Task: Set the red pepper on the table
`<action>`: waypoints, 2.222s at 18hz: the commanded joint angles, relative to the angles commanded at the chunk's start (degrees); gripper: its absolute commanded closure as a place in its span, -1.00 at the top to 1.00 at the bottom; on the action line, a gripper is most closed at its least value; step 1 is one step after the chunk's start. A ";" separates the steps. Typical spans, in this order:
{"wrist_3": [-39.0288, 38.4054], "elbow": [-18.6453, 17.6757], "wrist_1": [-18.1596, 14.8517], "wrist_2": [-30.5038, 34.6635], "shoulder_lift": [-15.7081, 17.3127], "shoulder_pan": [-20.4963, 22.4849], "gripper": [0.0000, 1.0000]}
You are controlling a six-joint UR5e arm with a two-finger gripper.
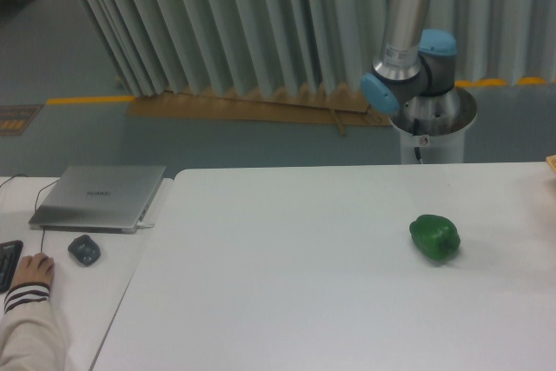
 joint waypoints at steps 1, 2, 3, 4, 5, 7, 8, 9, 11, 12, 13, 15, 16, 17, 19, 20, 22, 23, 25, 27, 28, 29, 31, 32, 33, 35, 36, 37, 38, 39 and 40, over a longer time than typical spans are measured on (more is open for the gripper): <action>-0.60 -0.01 0.02 -0.11 0.01 -0.05 1.00; -0.78 0.08 0.02 -0.46 0.01 -0.05 1.00; -0.78 0.08 0.02 -1.33 0.01 0.04 1.00; -0.78 0.08 0.02 -2.73 0.01 0.04 1.00; -0.95 0.08 0.02 -3.87 0.01 0.13 1.00; -2.79 -0.10 -0.07 -5.81 0.09 0.04 1.00; -3.93 -0.45 -0.07 -6.43 0.09 0.21 1.00; -4.64 -0.80 -0.07 -6.70 0.27 0.30 1.00; -4.47 -1.85 0.02 -6.79 0.53 0.30 1.00; -4.73 -2.03 0.02 -6.70 0.71 0.22 1.00; -4.64 -2.03 0.02 -6.70 0.88 0.30 1.00; -4.64 -2.12 0.02 -6.00 1.06 0.22 1.00; -4.82 -2.12 0.02 -5.82 1.15 0.22 1.00; -4.73 -2.12 0.02 -5.12 1.15 0.30 1.00; -4.73 -2.12 0.02 -1.19 1.32 0.39 1.00; -4.91 -2.12 0.02 1.71 1.67 0.30 1.00; -5.17 -1.95 0.11 5.59 1.94 0.57 1.00; -4.74 -1.51 0.19 6.65 2.03 0.92 1.00; -4.38 -1.07 0.72 8.93 2.03 1.62 1.00; -4.38 -0.72 1.68 11.13 1.68 1.71 1.00; -4.82 -0.71 2.65 11.93 1.50 1.71 1.00; -5.34 -0.45 3.09 12.11 1.41 1.88 1.00; -5.61 -0.01 3.10 11.93 1.32 2.50 1.00; -5.52 -0.01 3.10 11.93 1.32 2.41 1.00; -5.17 -0.10 3.01 11.93 1.06 2.15 1.00; -5.08 -1.06 2.92 11.93 0.80 0.93 1.00; -5.08 -1.67 2.92 12.11 0.71 -0.21 1.00; -5.08 -1.77 2.83 12.20 0.71 -1.09 1.00; -5.17 -1.94 2.83 12.46 0.71 -1.62 1.00; -5.52 -1.94 2.83 12.81 0.71 -2.24 1.00; -5.52 -1.94 2.74 12.99 0.71 -2.42 1.00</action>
